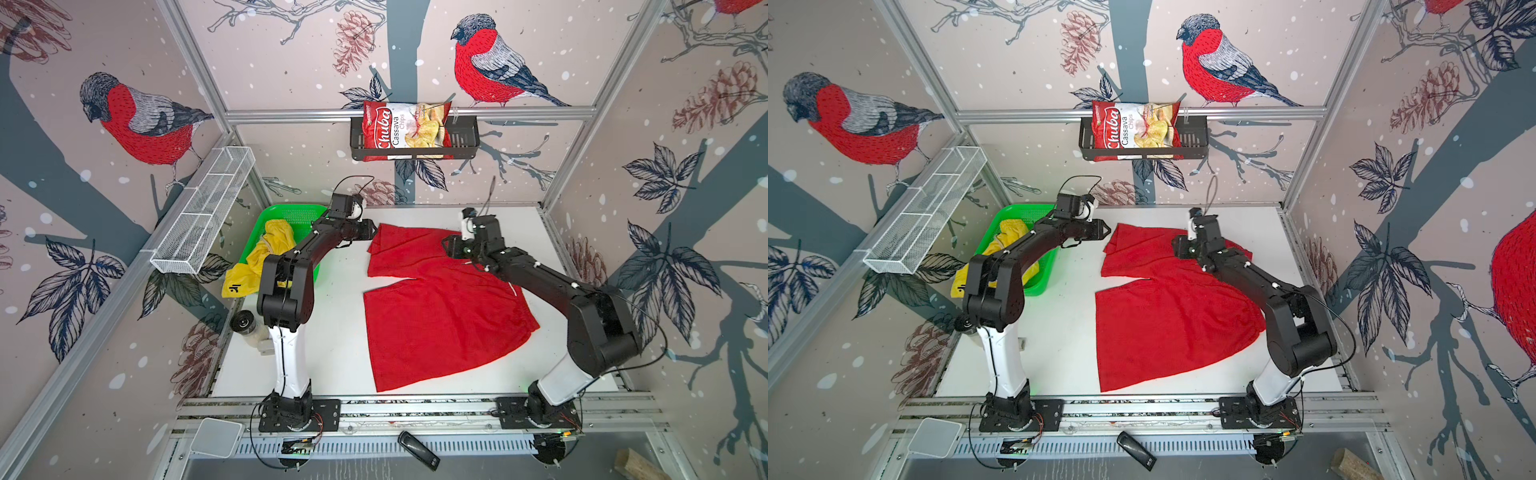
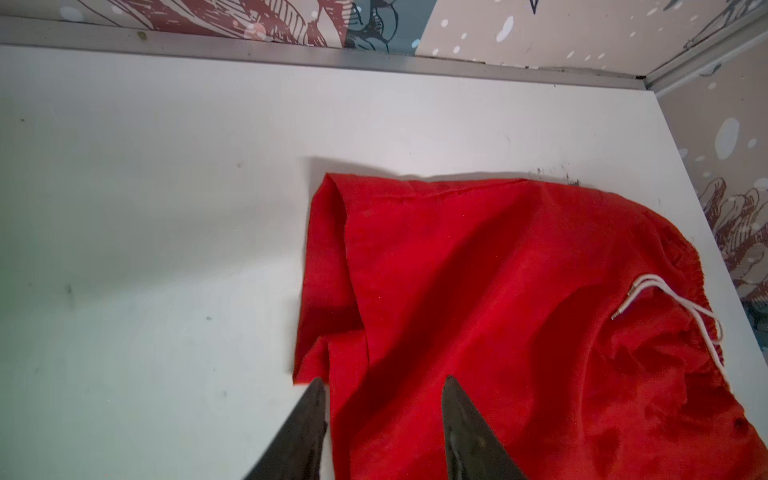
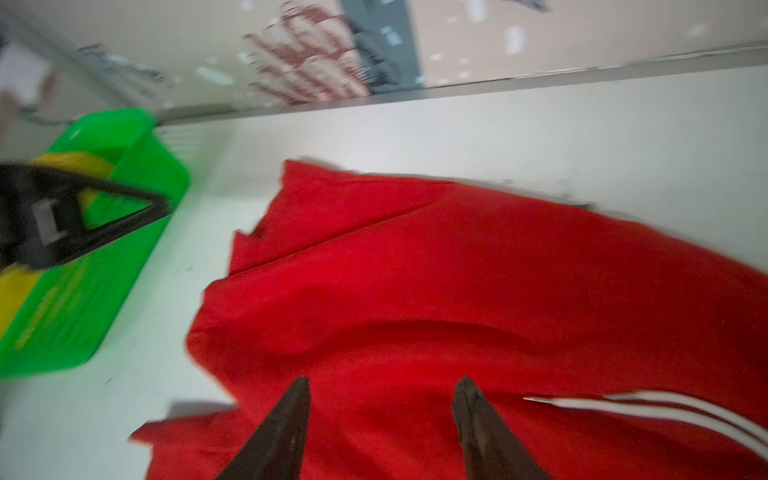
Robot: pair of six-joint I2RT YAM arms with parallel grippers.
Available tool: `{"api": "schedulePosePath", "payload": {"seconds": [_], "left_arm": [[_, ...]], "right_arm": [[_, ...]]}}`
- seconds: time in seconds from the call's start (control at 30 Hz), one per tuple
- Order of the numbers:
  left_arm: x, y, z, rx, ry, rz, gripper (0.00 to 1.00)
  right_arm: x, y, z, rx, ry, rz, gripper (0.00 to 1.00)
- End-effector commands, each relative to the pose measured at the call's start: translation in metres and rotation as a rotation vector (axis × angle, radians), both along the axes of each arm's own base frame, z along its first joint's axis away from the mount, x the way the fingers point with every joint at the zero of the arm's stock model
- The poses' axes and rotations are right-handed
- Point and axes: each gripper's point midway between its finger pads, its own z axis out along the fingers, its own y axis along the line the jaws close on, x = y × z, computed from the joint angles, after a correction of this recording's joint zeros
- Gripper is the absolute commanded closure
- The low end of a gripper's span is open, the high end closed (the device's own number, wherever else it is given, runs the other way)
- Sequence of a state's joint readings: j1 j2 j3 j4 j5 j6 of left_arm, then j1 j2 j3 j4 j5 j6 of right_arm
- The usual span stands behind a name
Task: Fold and stack the shorts
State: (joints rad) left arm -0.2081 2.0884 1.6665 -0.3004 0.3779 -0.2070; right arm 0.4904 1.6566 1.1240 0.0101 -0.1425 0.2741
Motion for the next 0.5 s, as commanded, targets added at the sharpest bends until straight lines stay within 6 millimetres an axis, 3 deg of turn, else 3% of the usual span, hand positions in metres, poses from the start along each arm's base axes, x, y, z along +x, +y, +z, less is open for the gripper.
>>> {"api": "schedulePosePath", "payload": {"seconds": [0.0,0.1,0.2,0.47], "left_arm": [[0.018,-0.011,-0.001,-0.056,-0.011,-0.015,0.5],[0.035,-0.017,-0.01,-0.078,-0.017,-0.01,0.49],[0.05,-0.023,-0.022,-0.082,-0.018,-0.01,0.49],[0.072,-0.04,-0.048,-0.117,-0.019,-0.007,0.5]], "right_arm": [[-0.017,0.05,0.006,0.022,-0.049,0.117,0.43],[-0.034,0.089,-0.007,0.037,-0.044,0.202,0.43],[-0.042,0.111,-0.027,0.024,-0.011,0.246,0.43],[-0.051,0.118,-0.078,-0.029,0.067,0.266,0.43]]}}
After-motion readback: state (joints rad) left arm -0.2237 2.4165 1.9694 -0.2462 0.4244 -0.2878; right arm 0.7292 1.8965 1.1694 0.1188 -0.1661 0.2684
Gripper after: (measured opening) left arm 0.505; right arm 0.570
